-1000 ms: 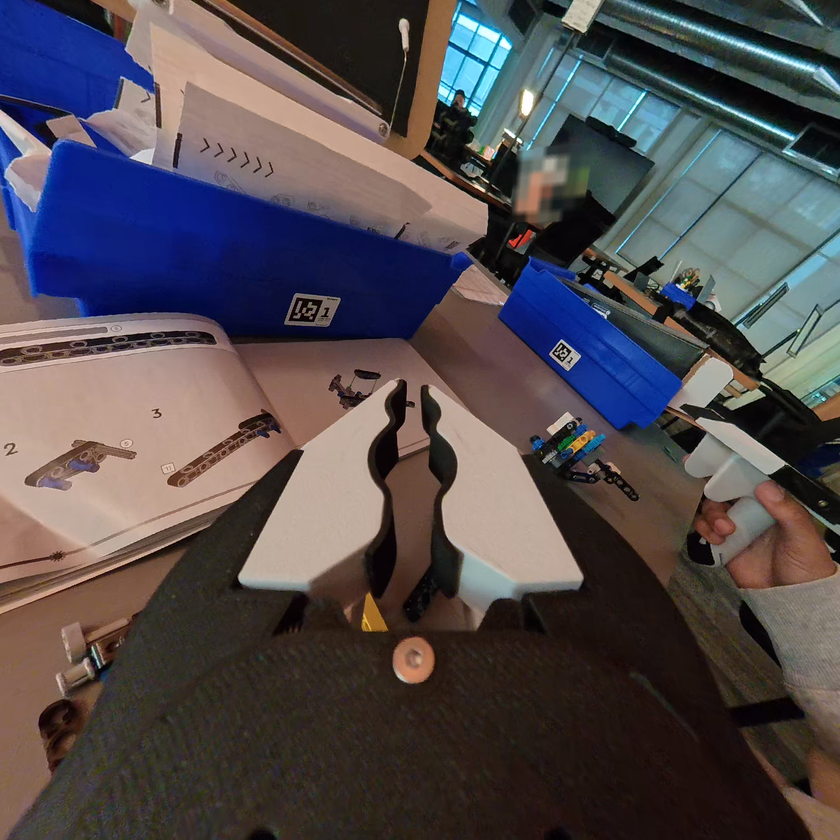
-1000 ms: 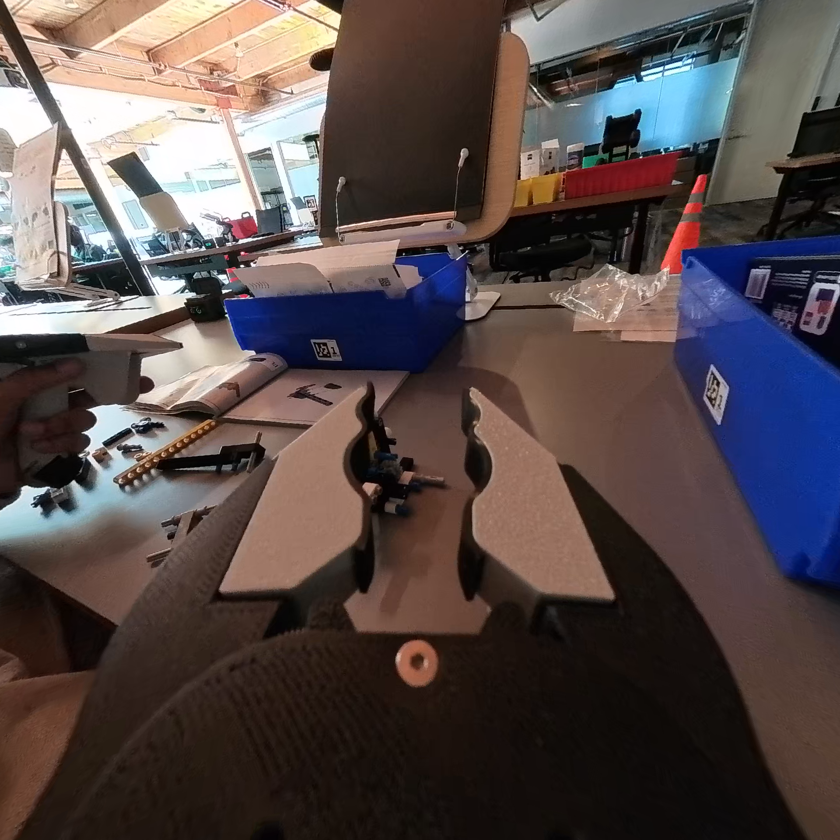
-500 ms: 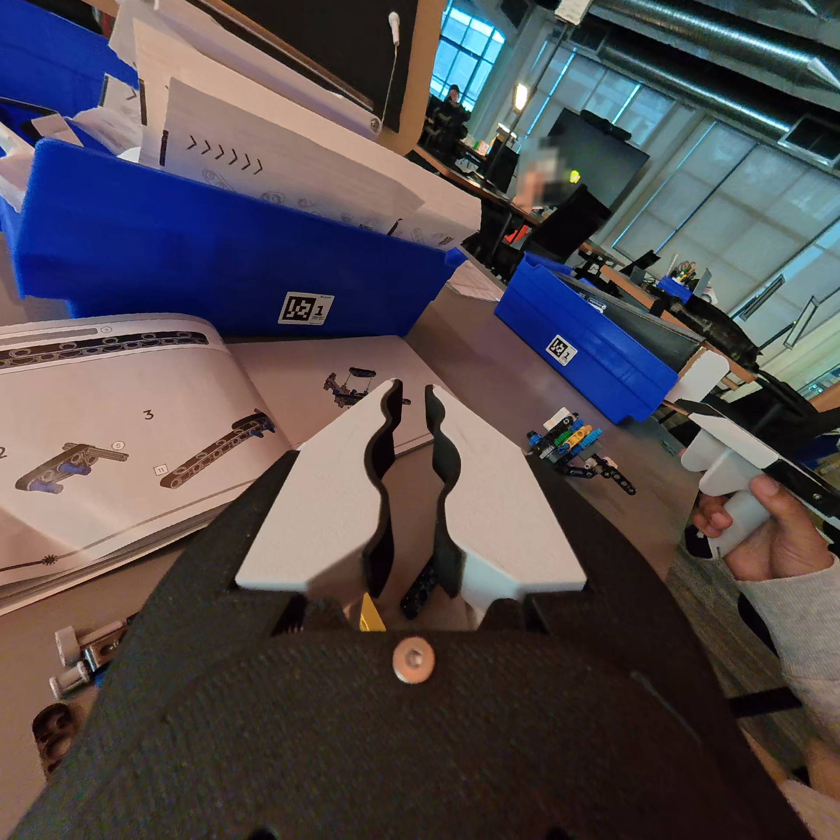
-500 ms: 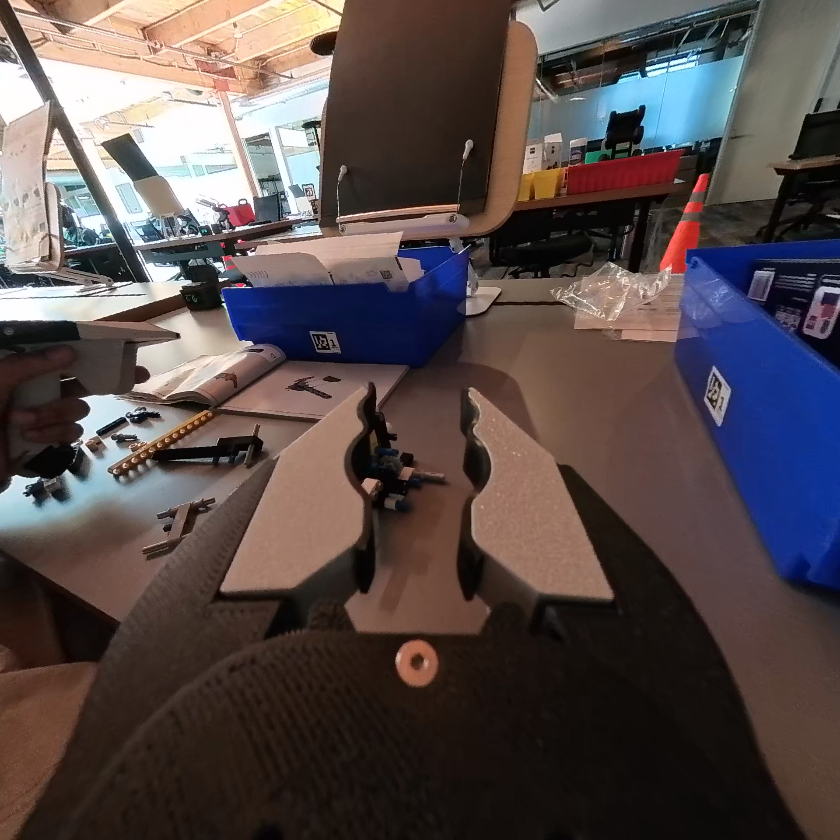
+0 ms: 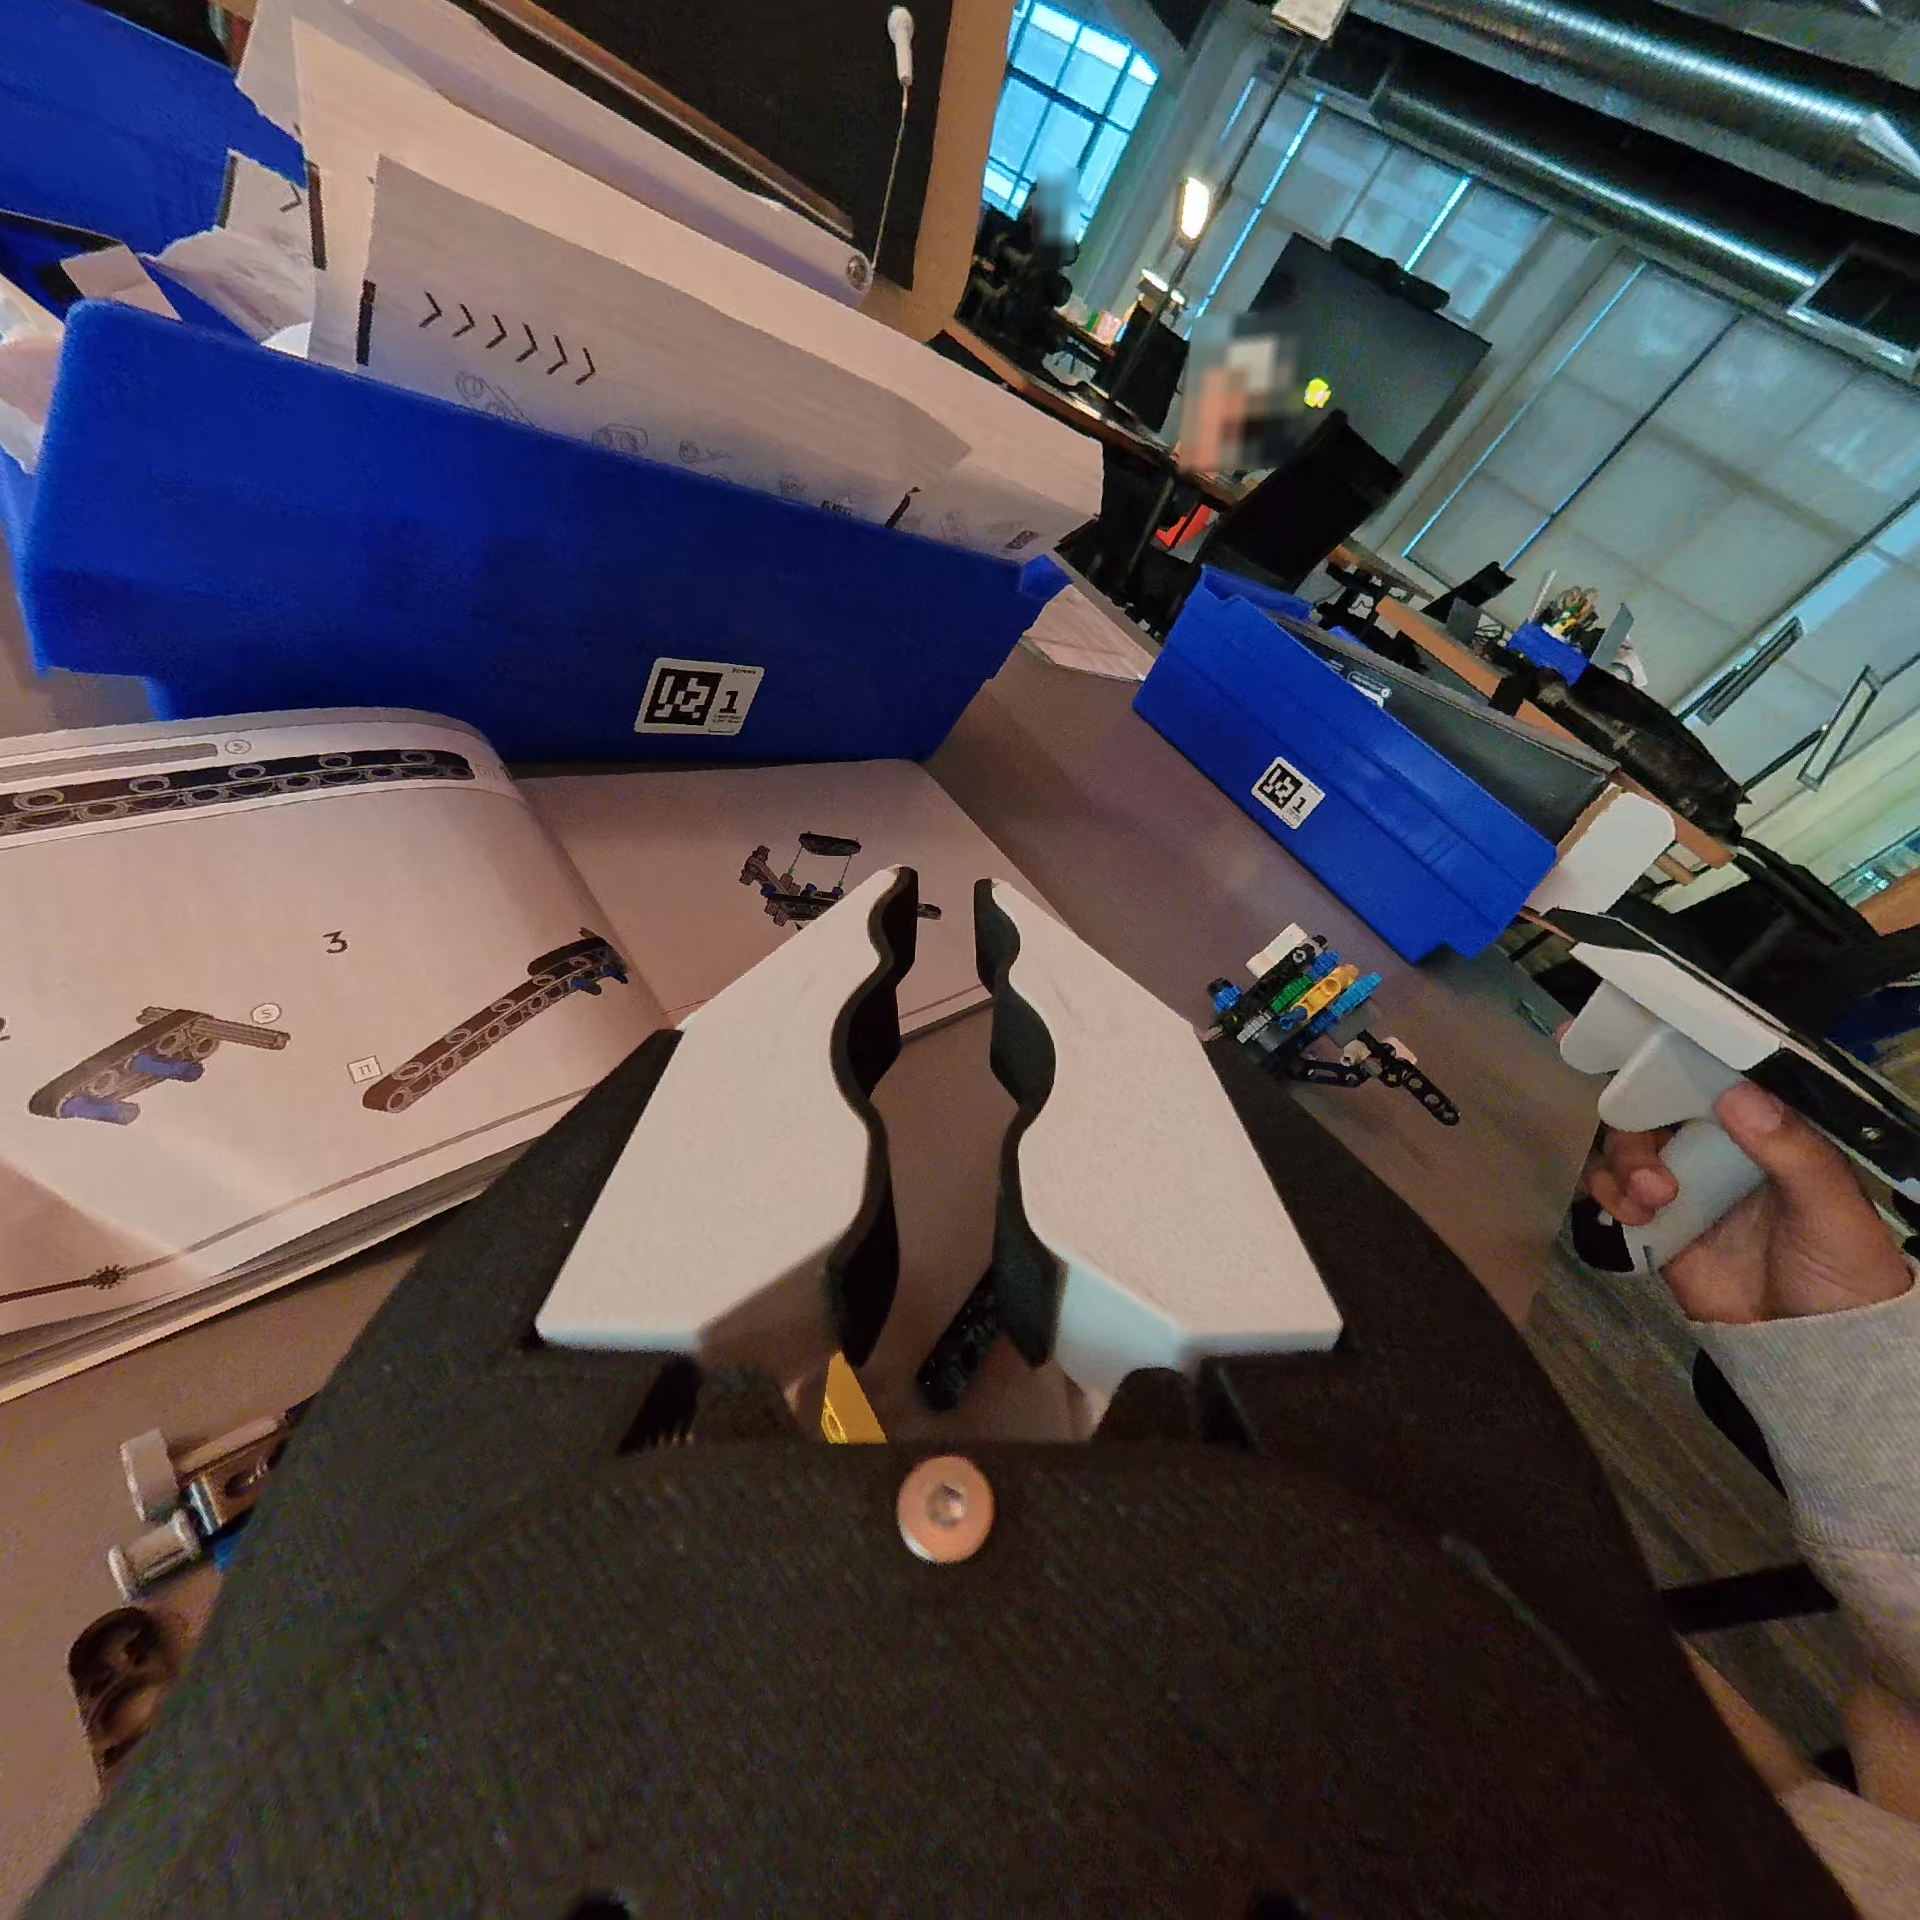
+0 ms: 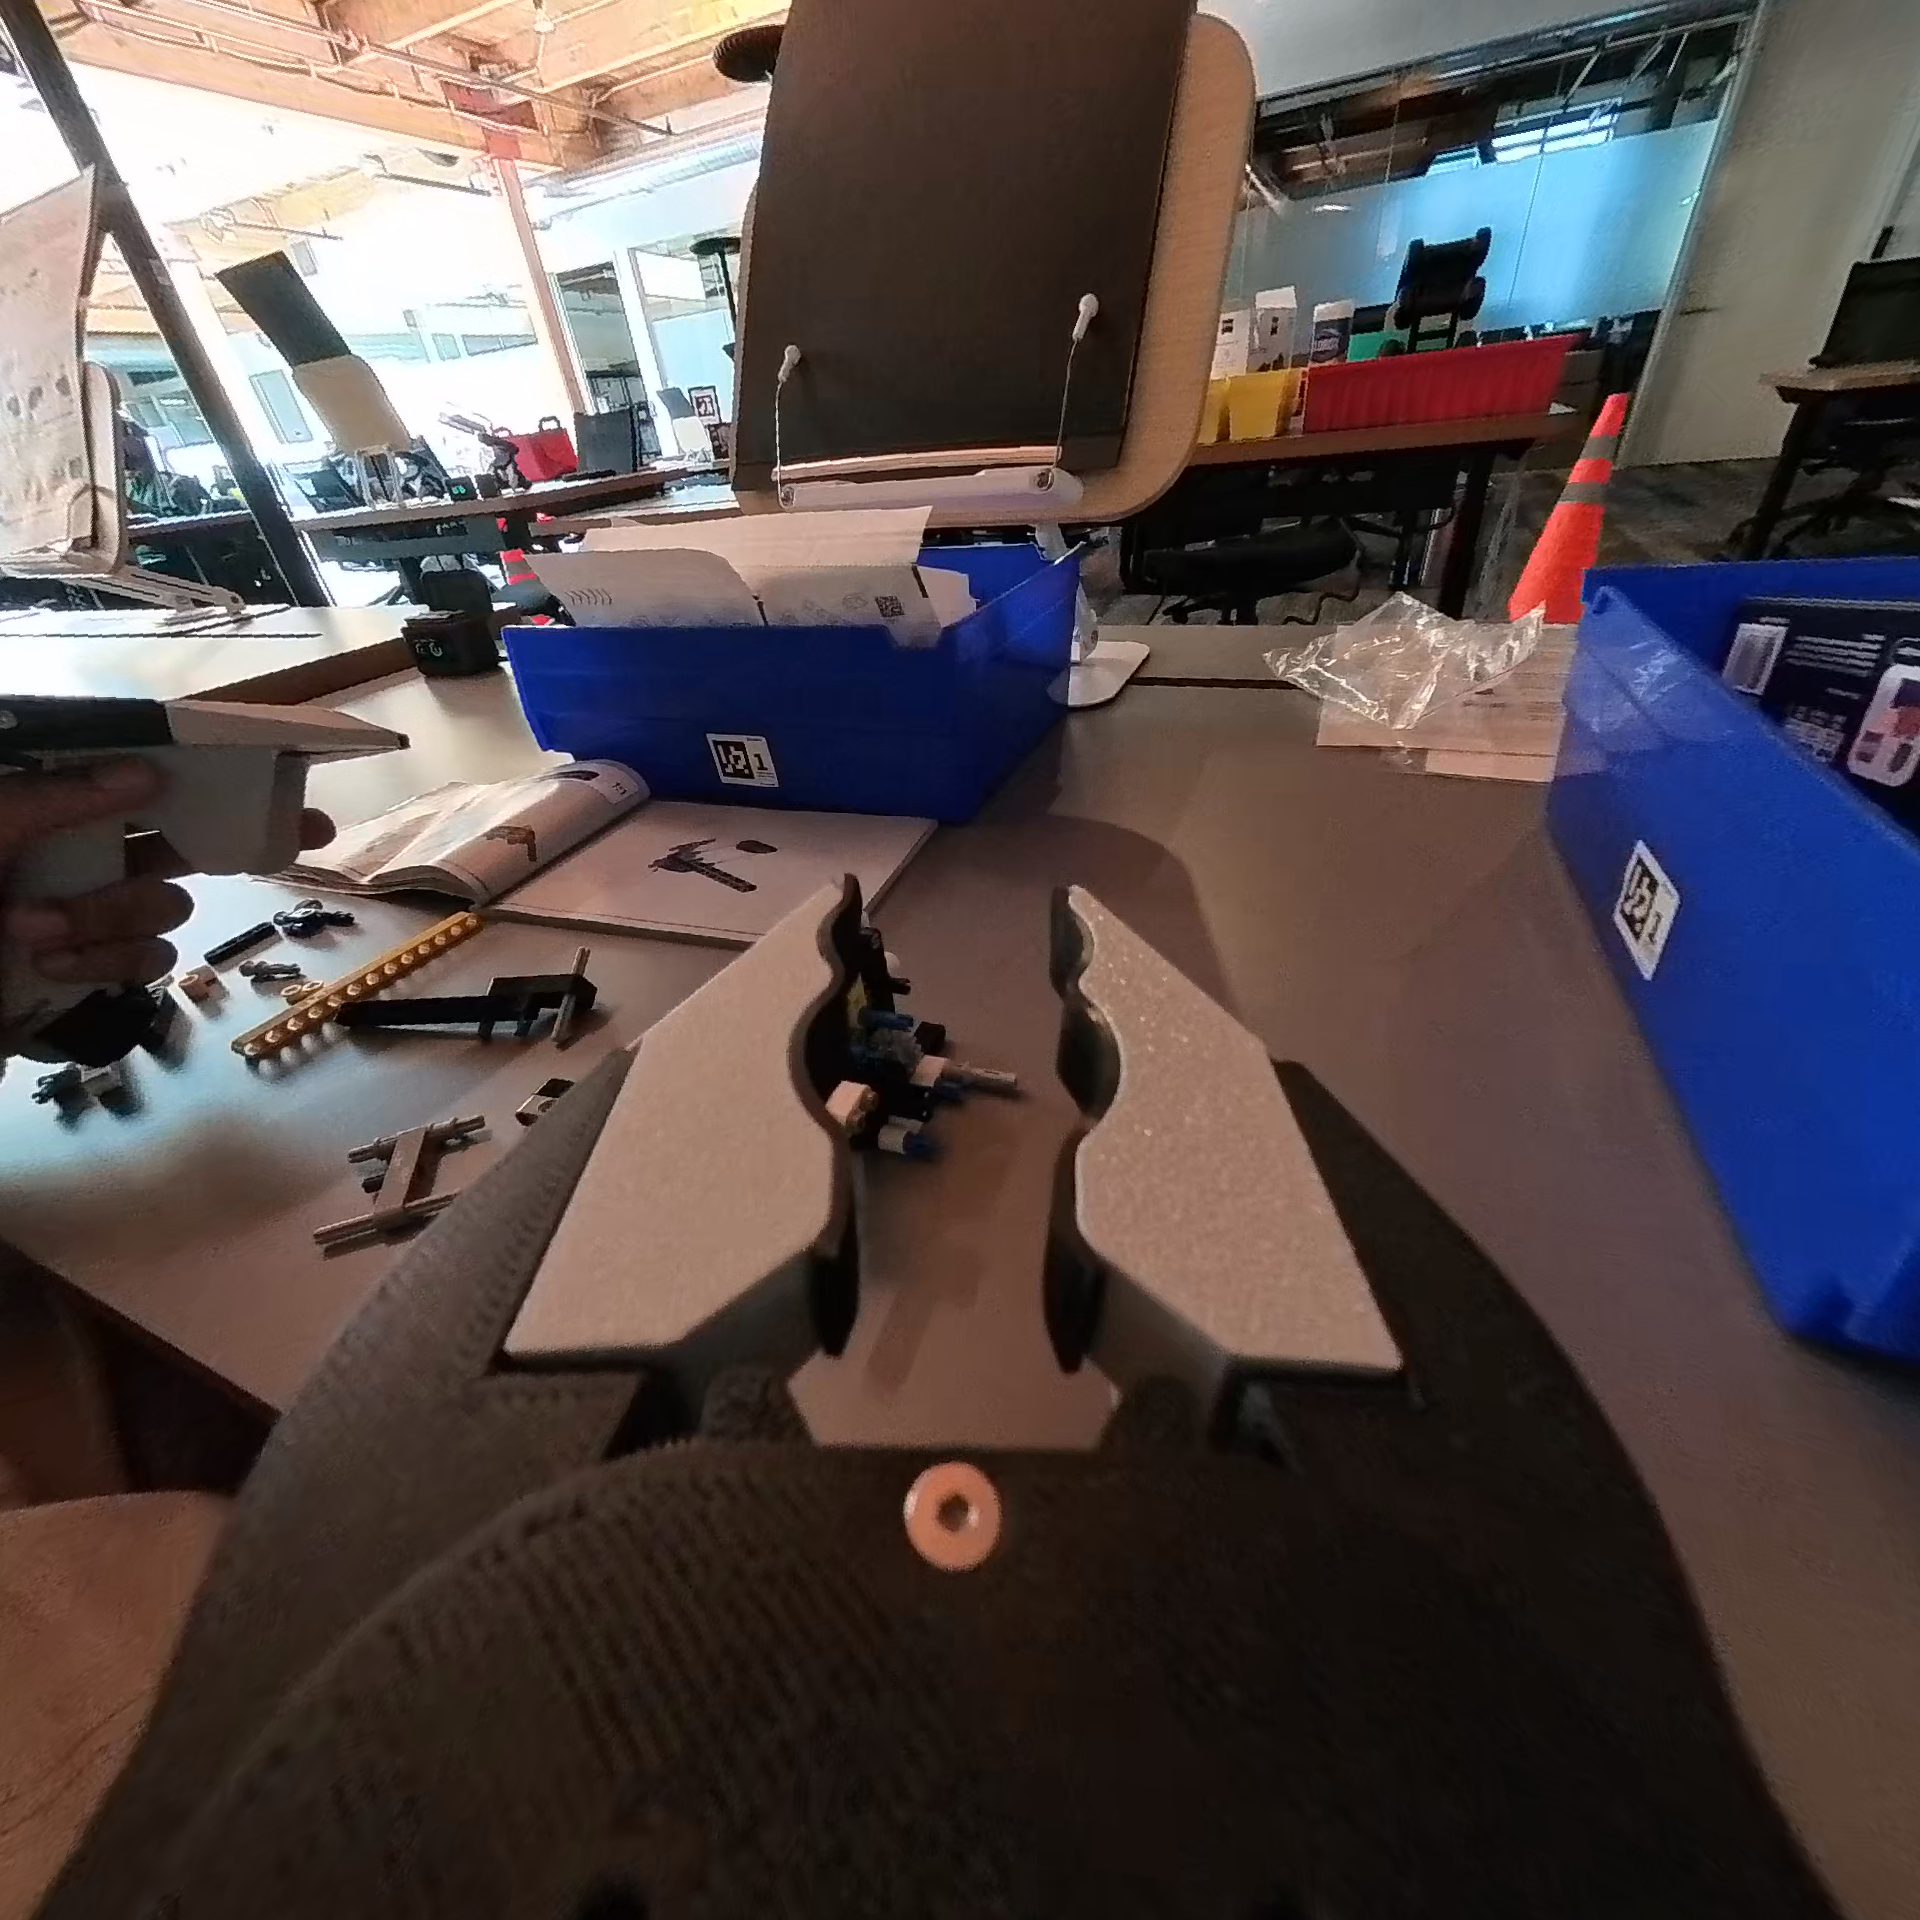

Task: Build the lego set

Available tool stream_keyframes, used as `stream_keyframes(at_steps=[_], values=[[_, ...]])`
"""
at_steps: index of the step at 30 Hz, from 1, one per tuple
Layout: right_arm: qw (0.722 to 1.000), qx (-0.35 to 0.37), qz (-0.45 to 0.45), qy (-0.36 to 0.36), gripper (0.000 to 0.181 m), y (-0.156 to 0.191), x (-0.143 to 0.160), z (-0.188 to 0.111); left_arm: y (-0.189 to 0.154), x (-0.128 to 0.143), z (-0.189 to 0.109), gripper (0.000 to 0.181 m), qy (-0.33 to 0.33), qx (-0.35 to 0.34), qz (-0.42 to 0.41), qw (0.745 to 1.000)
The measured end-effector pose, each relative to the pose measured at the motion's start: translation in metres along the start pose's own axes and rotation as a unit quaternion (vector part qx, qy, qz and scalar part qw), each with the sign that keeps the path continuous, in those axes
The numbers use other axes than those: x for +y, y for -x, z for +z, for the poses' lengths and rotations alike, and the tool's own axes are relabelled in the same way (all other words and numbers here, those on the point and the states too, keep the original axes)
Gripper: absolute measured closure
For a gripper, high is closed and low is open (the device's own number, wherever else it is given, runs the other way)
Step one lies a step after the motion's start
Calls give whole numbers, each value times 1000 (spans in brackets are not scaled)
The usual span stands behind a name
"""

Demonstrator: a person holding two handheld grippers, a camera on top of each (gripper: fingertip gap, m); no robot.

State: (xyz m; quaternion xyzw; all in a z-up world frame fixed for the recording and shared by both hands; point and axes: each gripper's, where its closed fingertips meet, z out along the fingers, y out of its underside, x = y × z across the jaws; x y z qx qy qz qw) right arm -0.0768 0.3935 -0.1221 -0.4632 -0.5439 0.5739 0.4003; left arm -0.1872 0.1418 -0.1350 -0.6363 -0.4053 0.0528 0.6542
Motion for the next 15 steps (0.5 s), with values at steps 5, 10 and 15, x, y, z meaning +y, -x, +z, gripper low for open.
stream_keyframes(at_steps=[5,10,15], values=[[1000,0,-9,7,146,2,2,1,3,4,1,173,10,-9,2,1000],[999,0,-29,20,146,5,6,4,7,13,5,172,34,-16,2,999],[997,-4,-62,37,147,12,12,7,4,19,7,169,49,-13,9,999]])
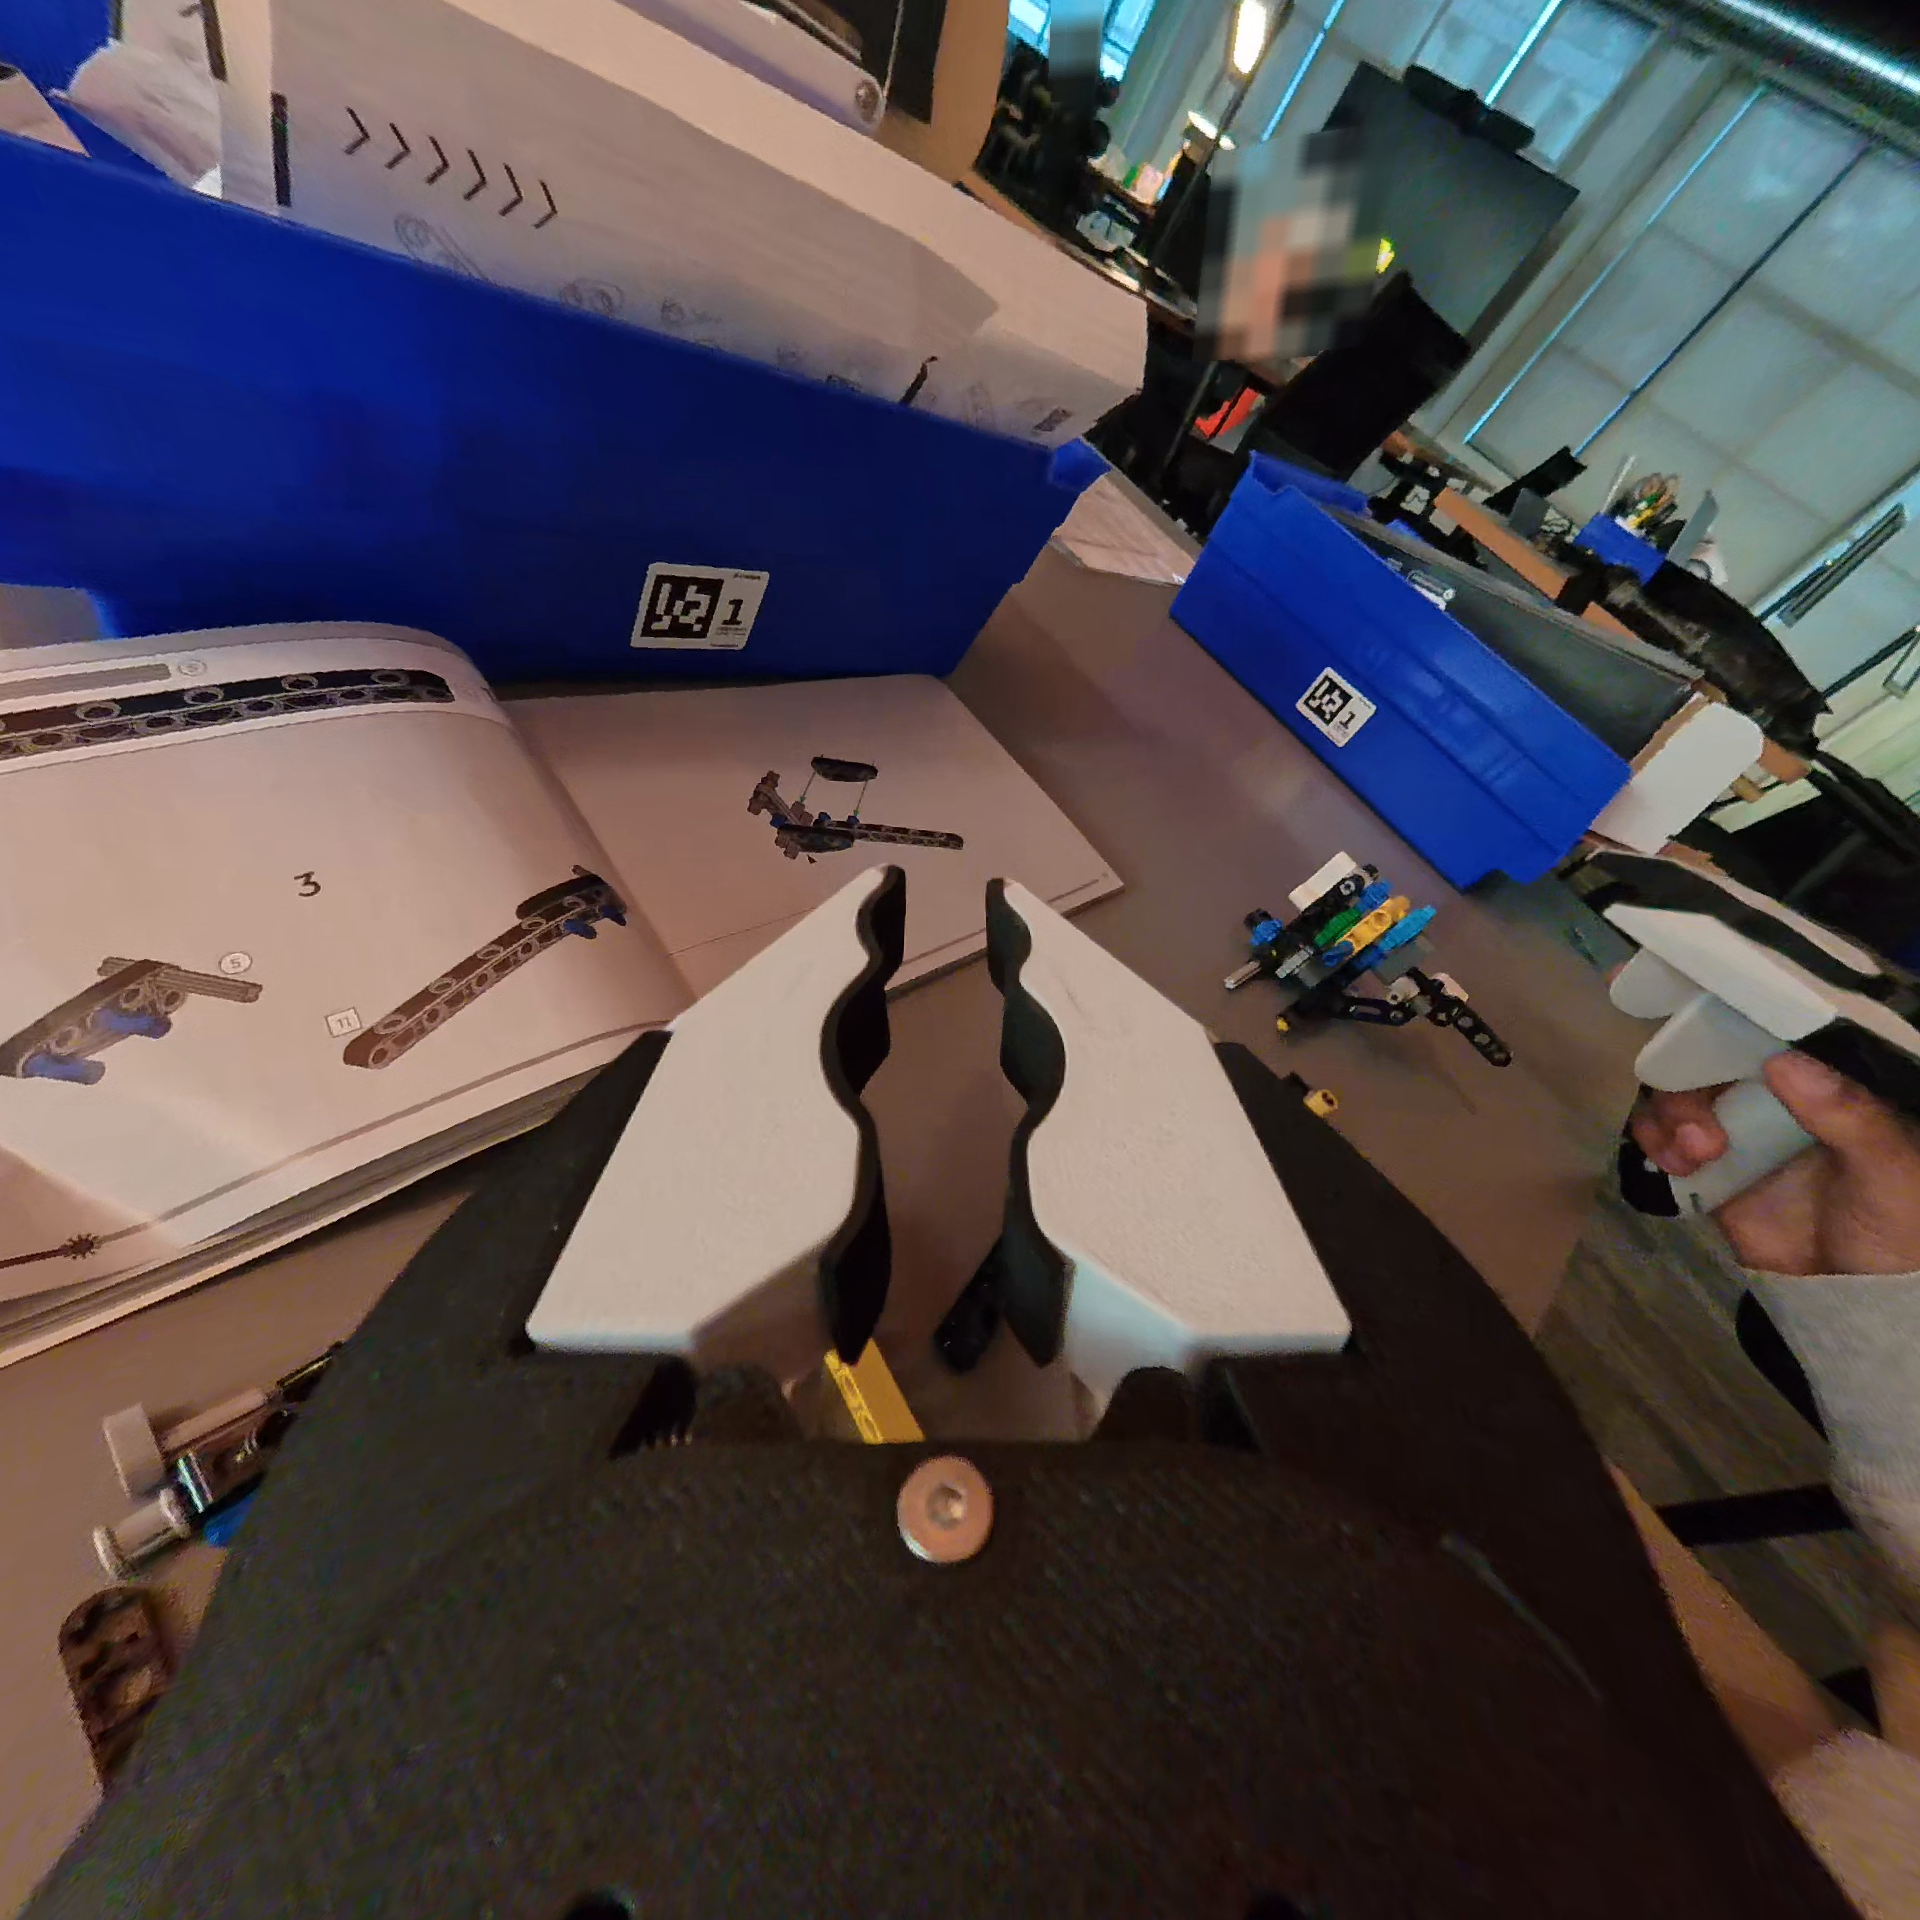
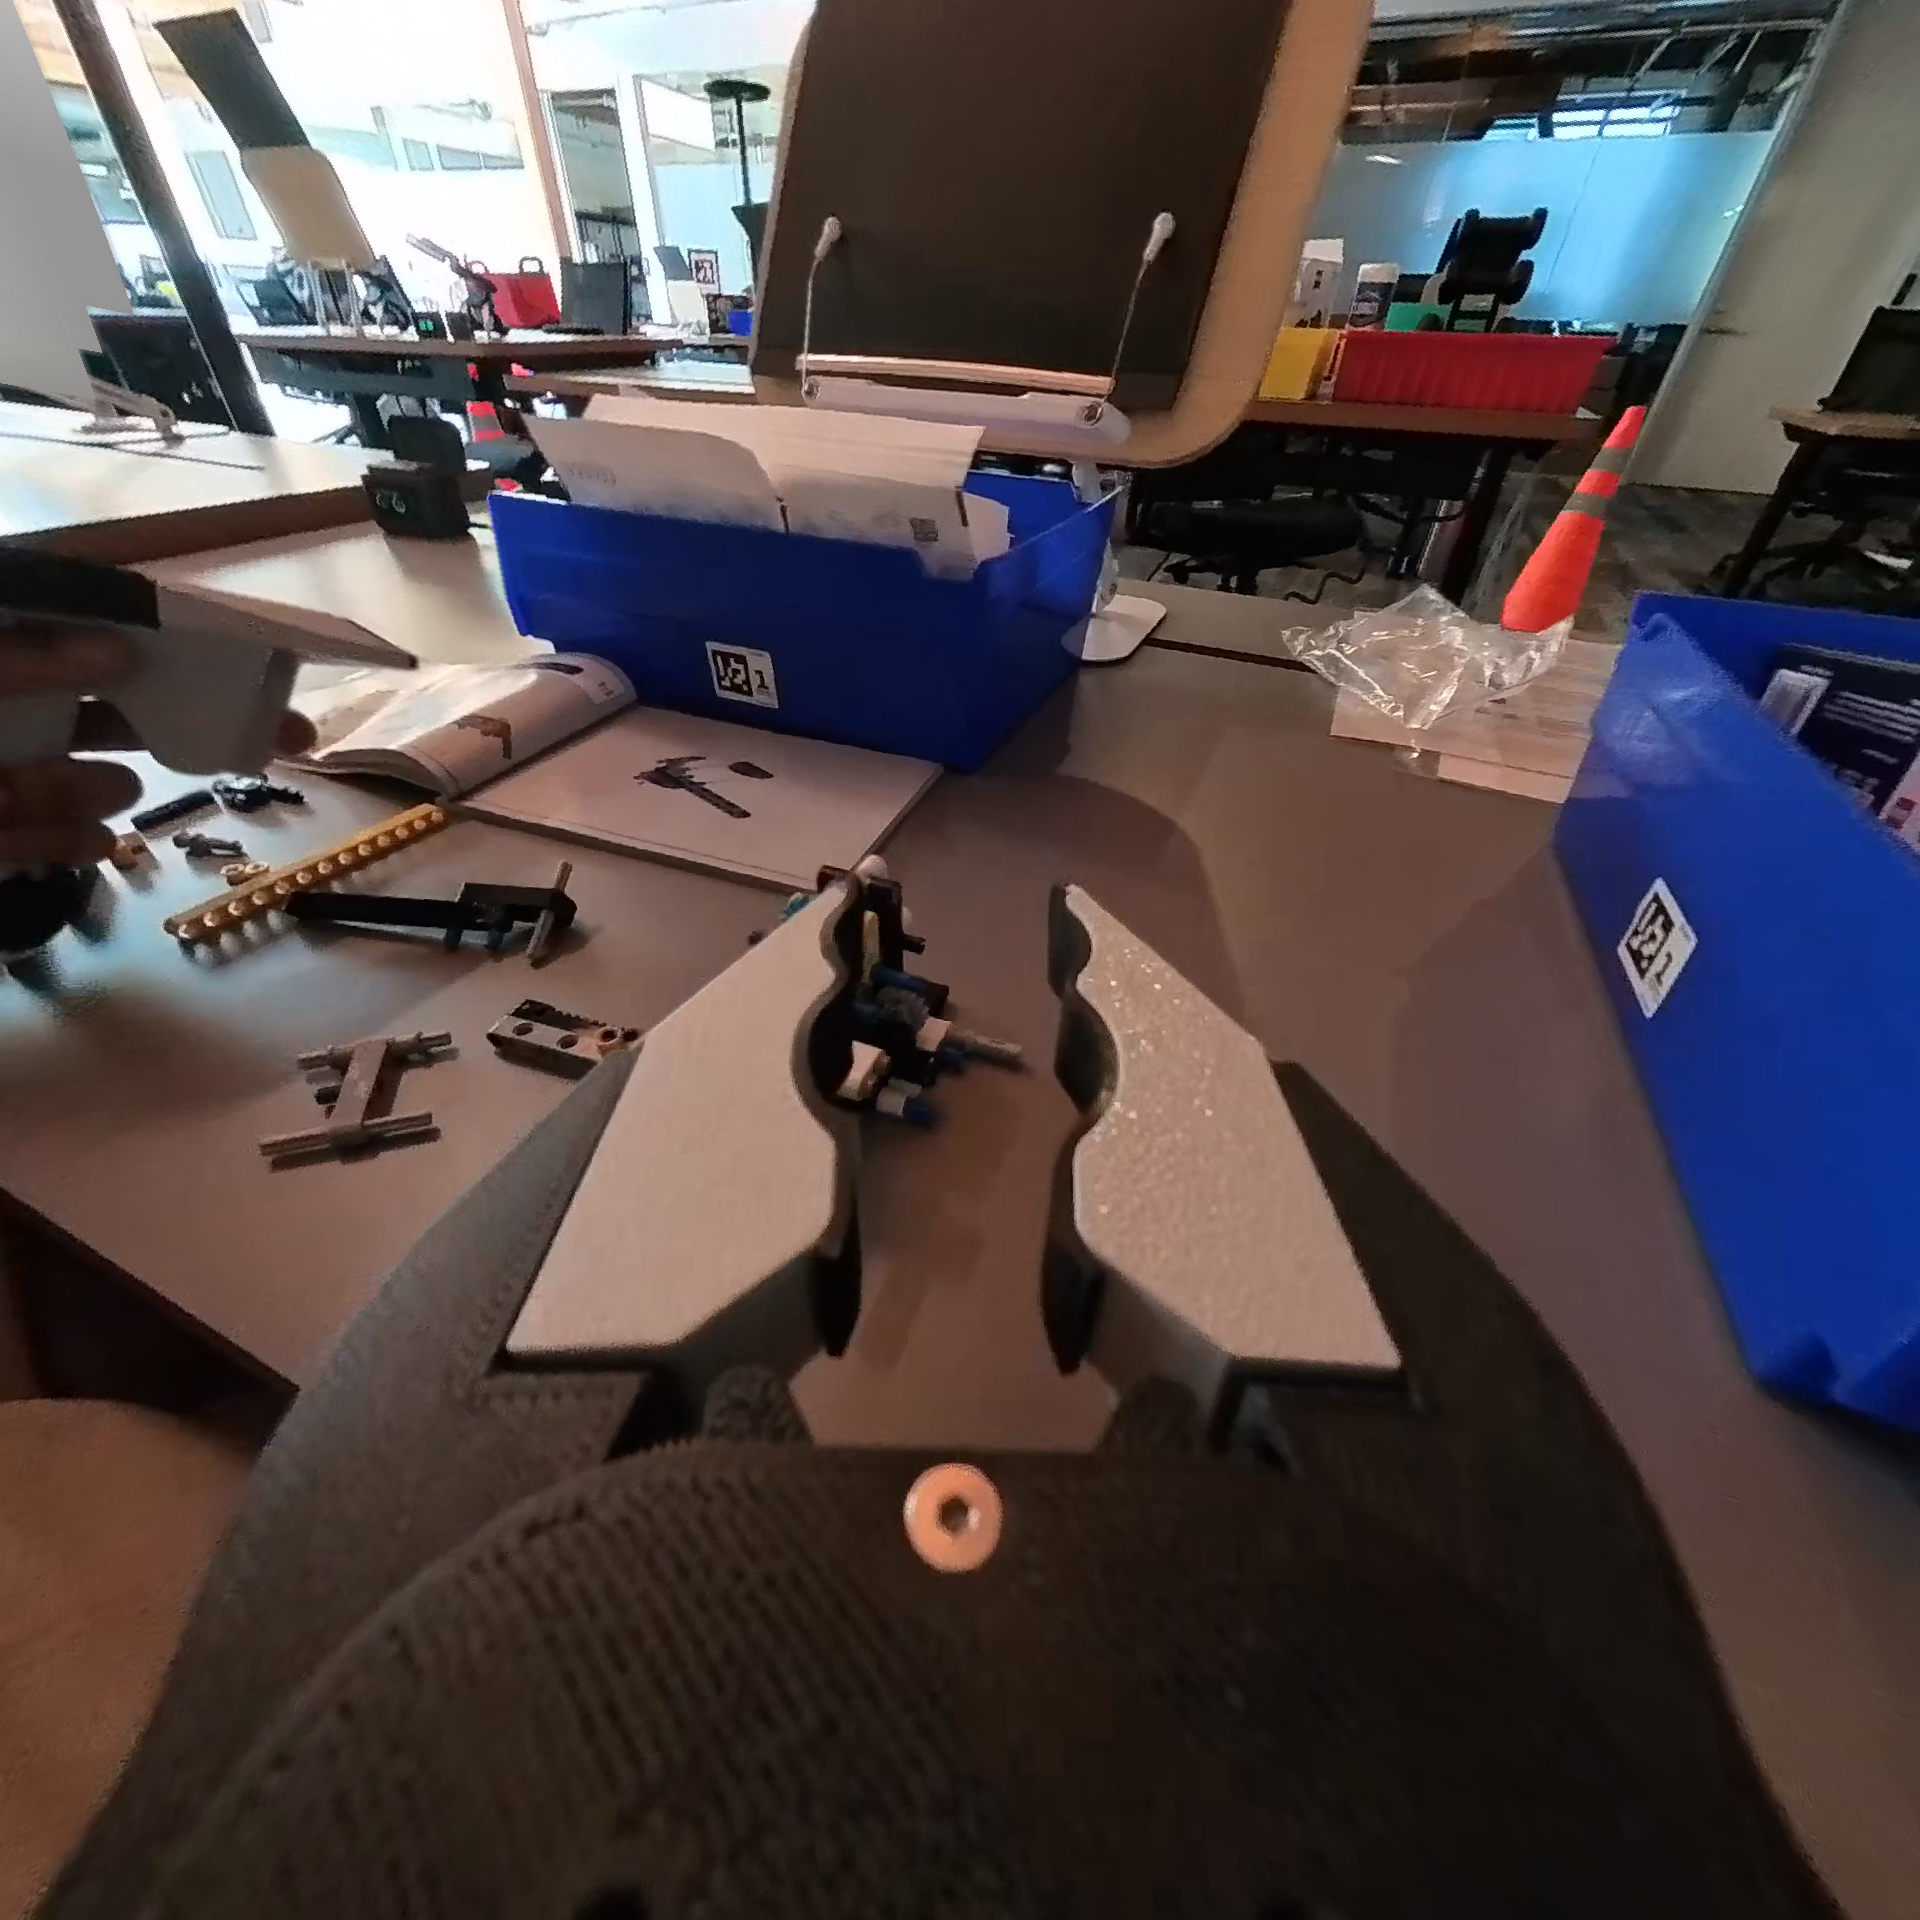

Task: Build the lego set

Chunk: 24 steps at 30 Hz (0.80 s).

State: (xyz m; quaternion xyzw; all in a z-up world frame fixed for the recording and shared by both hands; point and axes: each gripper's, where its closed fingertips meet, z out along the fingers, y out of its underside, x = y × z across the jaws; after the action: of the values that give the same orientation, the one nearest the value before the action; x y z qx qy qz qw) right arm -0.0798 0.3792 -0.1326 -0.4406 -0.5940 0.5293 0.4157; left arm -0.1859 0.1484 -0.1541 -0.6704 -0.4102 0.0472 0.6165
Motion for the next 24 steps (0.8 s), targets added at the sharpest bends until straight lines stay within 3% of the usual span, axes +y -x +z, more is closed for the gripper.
stream_keyframes(at_steps=[6,8,10,13,15,19,24], values=[[996,-31,-79,4,151,26,-5,1,-5,0,0,169,3,2,11,1000],[990,-79,-118,7,171,55,-8,1,-5,0,-1,169,3,2,15,1000],[978,-157,-131,40,178,99,-2,4,-4,0,-1,169,3,0,18,1000],[950,-257,-113,133,159,159,26,17,-4,1,-1,169,4,1,13,1000],[930,-280,-115,210,143,182,54,26,-5,2,0,169,7,3,12,1000],[919,-249,-106,287,134,188,84,38,-7,1,-1,169,6,-2,29,1000],[933,-233,-42,271,137,183,73,44,-6,3,-1,169,10,-1,28,1000]])
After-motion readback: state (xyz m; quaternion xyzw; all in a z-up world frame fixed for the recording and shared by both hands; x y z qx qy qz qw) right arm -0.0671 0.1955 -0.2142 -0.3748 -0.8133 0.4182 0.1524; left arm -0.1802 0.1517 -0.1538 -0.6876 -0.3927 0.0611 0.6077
